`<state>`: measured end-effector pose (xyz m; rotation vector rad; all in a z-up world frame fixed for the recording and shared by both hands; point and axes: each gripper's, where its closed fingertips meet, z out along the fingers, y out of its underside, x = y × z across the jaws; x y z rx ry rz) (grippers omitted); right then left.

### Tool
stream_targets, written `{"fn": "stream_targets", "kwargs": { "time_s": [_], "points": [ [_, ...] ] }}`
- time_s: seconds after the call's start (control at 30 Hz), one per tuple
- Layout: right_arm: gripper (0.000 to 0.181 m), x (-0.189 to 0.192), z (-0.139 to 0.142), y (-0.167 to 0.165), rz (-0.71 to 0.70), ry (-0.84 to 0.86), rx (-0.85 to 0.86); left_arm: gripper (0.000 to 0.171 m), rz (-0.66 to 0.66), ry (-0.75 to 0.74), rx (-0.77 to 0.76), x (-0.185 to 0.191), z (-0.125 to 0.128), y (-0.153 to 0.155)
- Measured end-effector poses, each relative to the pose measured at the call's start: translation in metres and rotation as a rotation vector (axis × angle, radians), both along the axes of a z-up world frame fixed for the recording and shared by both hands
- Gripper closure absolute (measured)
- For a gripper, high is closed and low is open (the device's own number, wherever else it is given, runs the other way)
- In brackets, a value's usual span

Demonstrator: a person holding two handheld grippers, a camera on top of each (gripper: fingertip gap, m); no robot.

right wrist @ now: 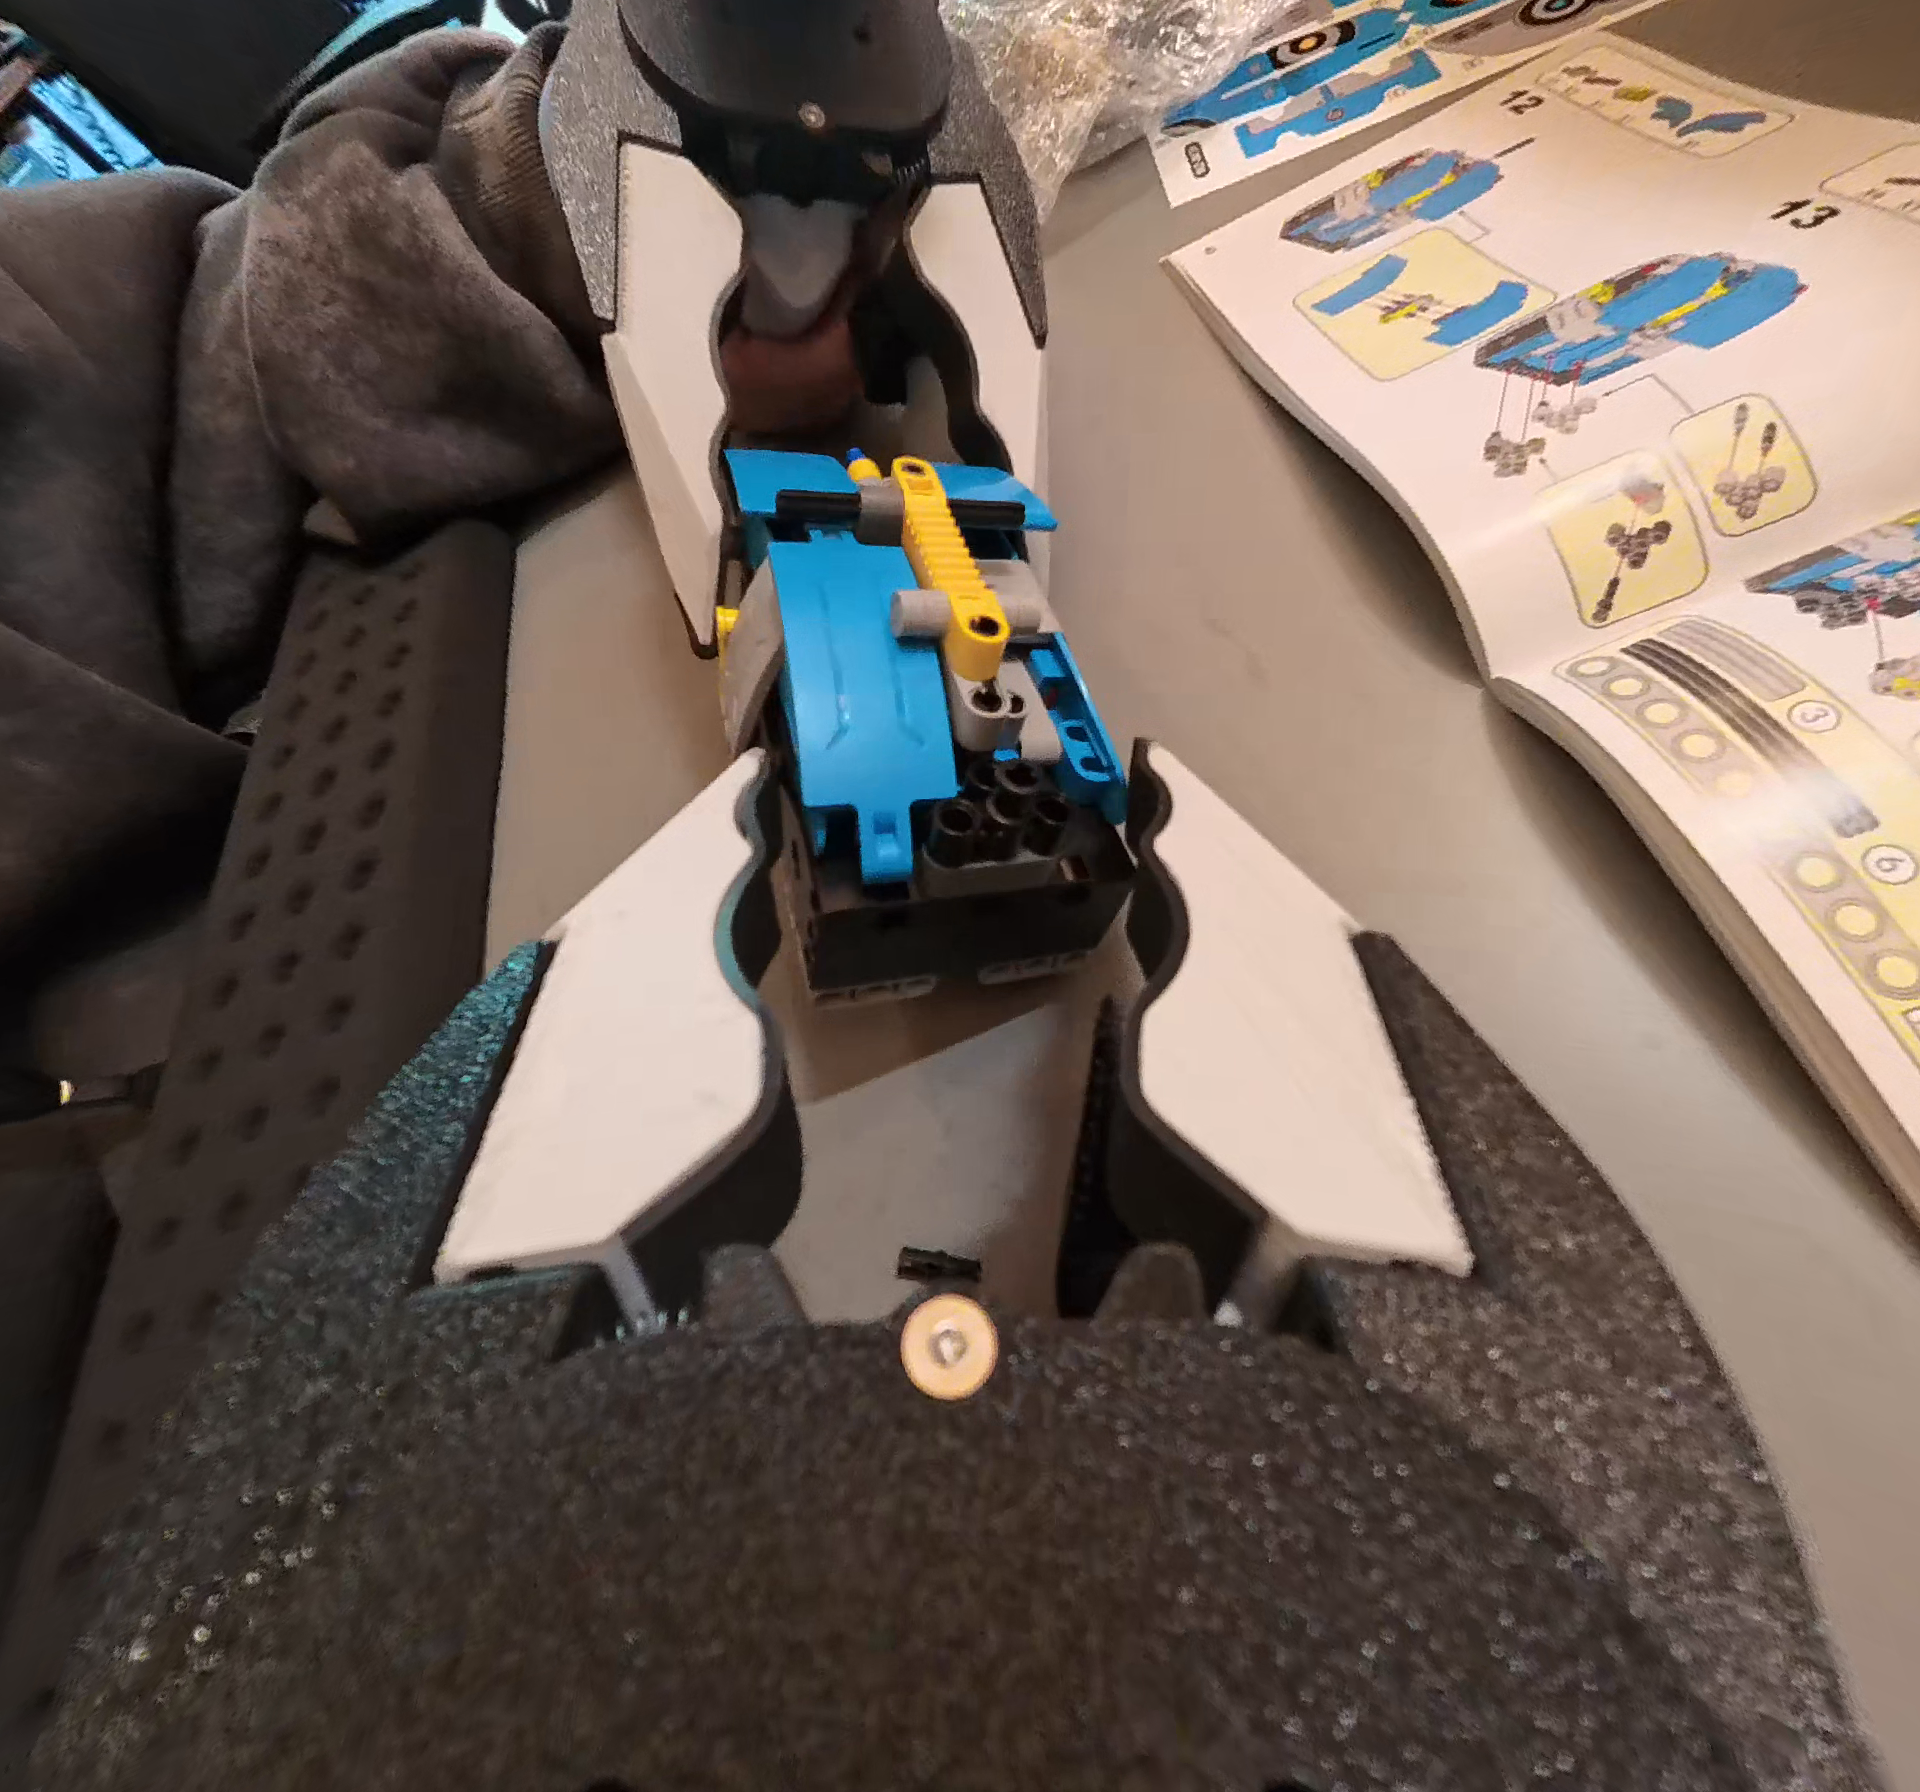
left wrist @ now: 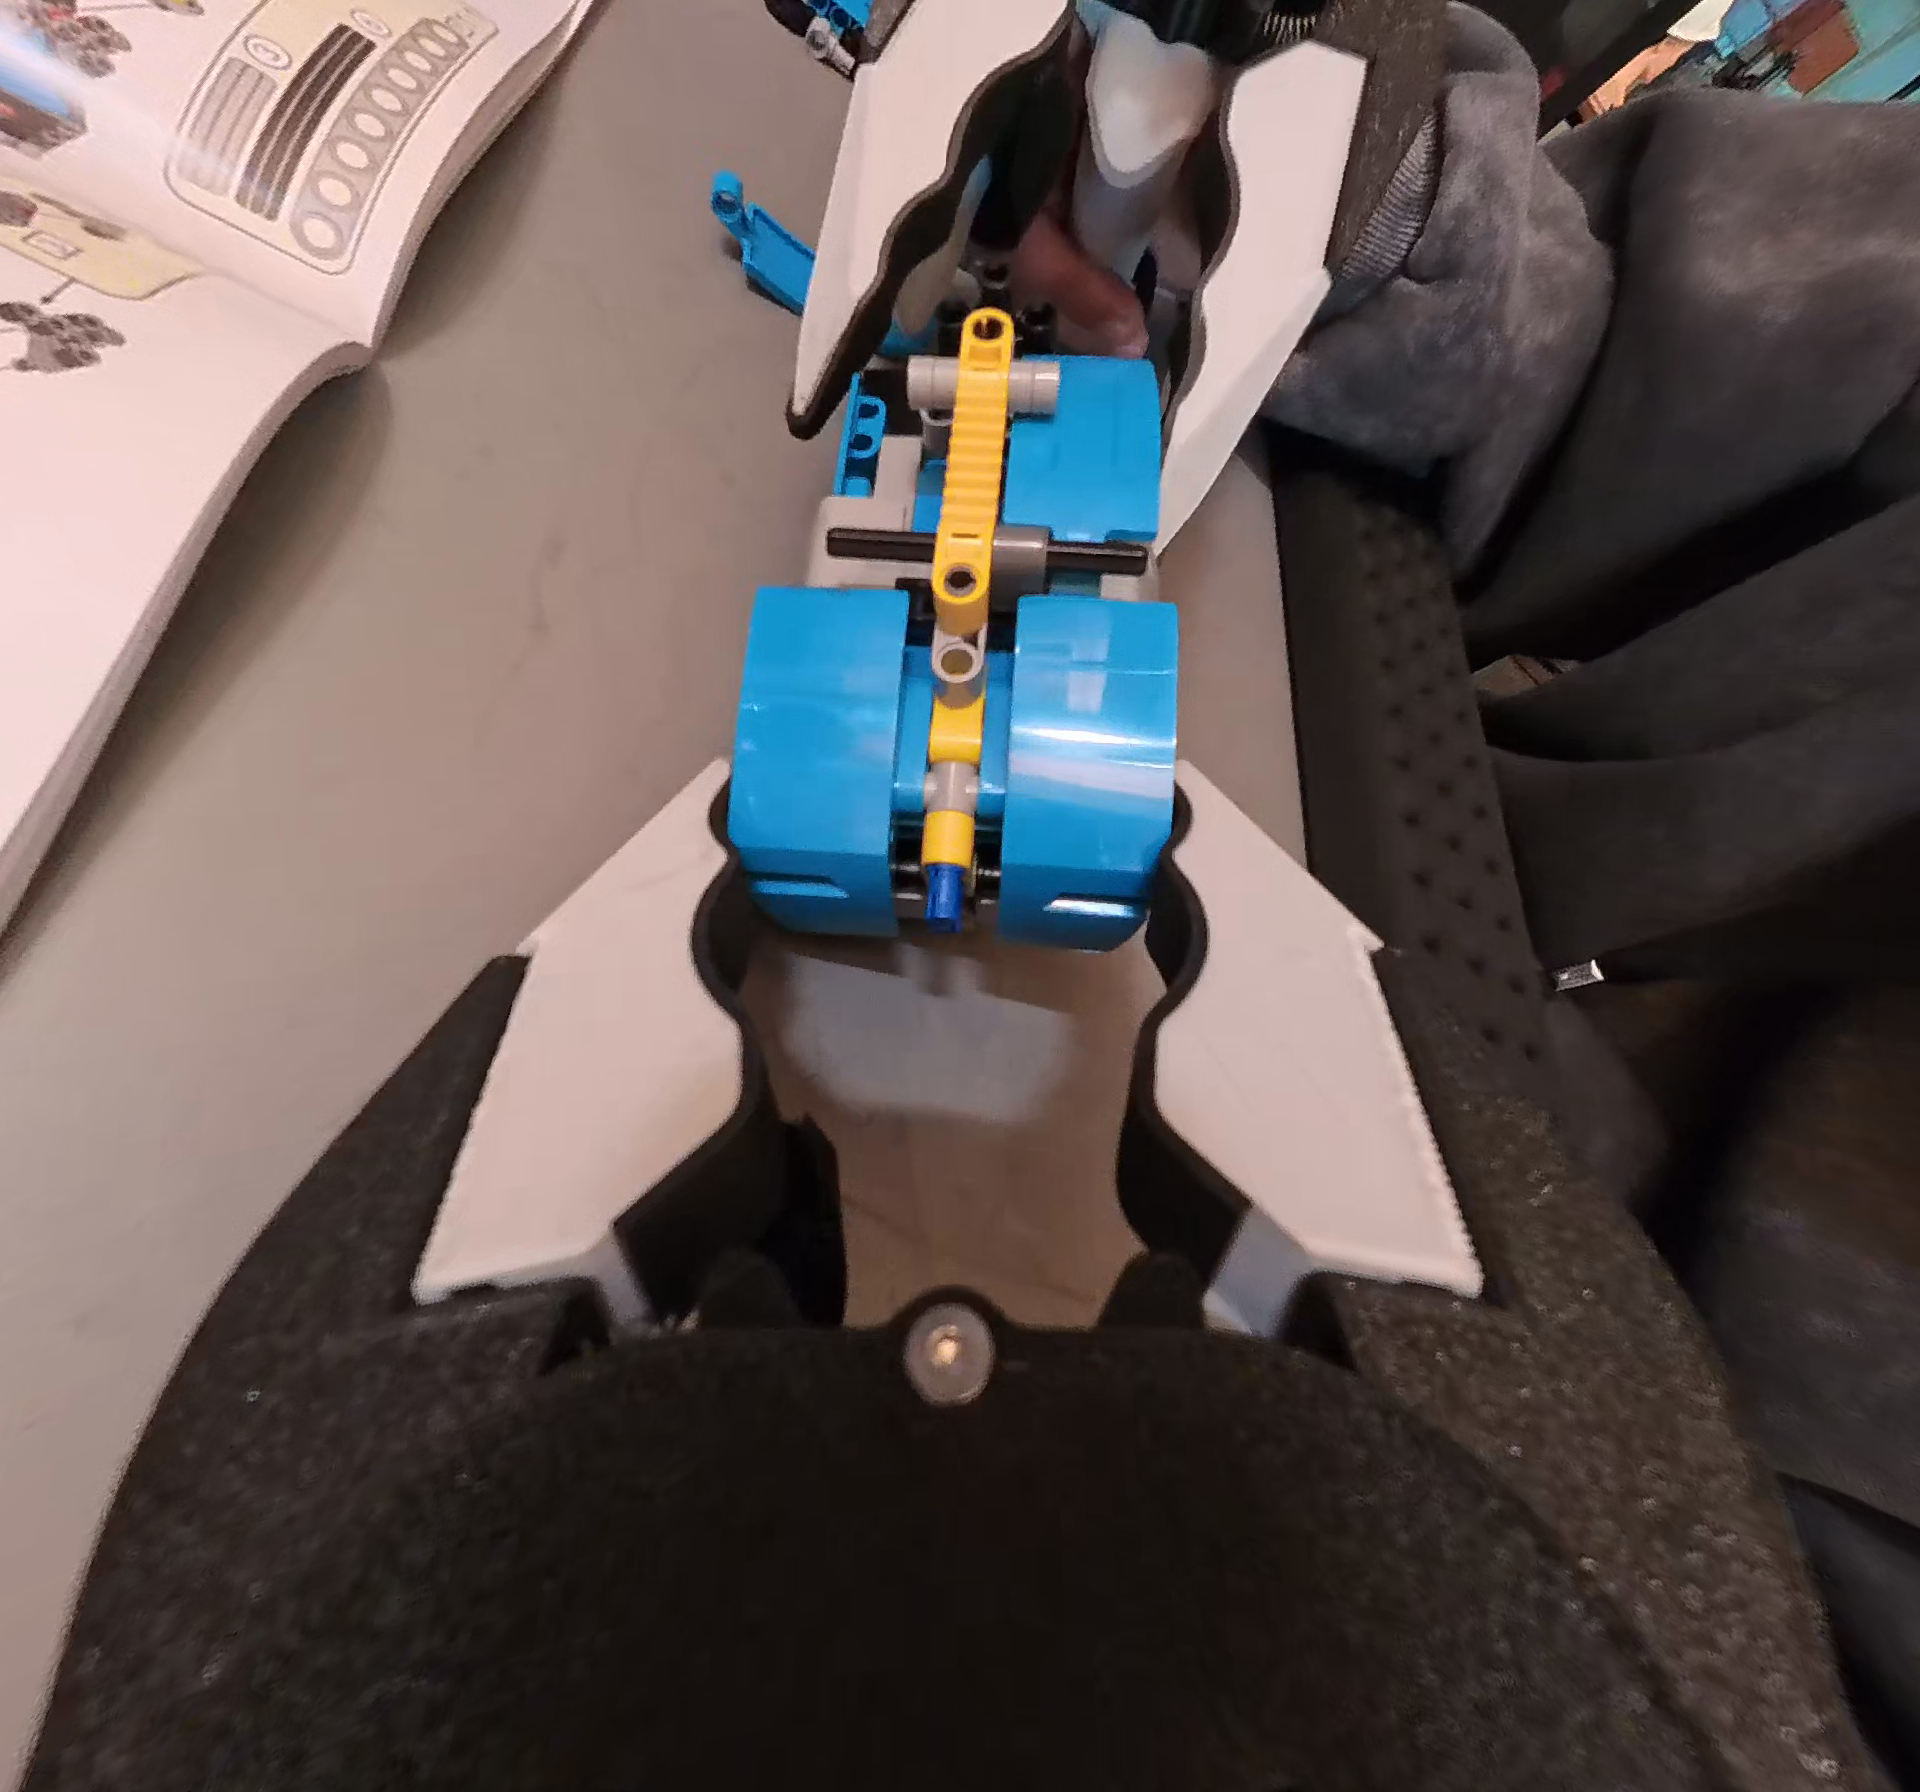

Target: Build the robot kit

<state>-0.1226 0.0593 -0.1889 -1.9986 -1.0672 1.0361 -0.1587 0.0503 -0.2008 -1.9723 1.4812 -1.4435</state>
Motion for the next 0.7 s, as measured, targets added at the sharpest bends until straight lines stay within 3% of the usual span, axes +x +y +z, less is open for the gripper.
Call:
{"fn": "stream_targets", "kwargs": {
  "time_s": [0.47, 0.7],
  "points": [
    [0.114, -0.002, -0.003, -0.001, 0.002, 0.007, -0.03, 0.096, -0.005, -0.002, 0.02, 0.001, 0.0, 0.0],
    [0.117, -0.007, 0.006, -0.014, 0.071, 0.021, 0.045, 0.096, -0.08, 0.0, 0.246, 0.0, -0.004, -0.007]
  ]
}}
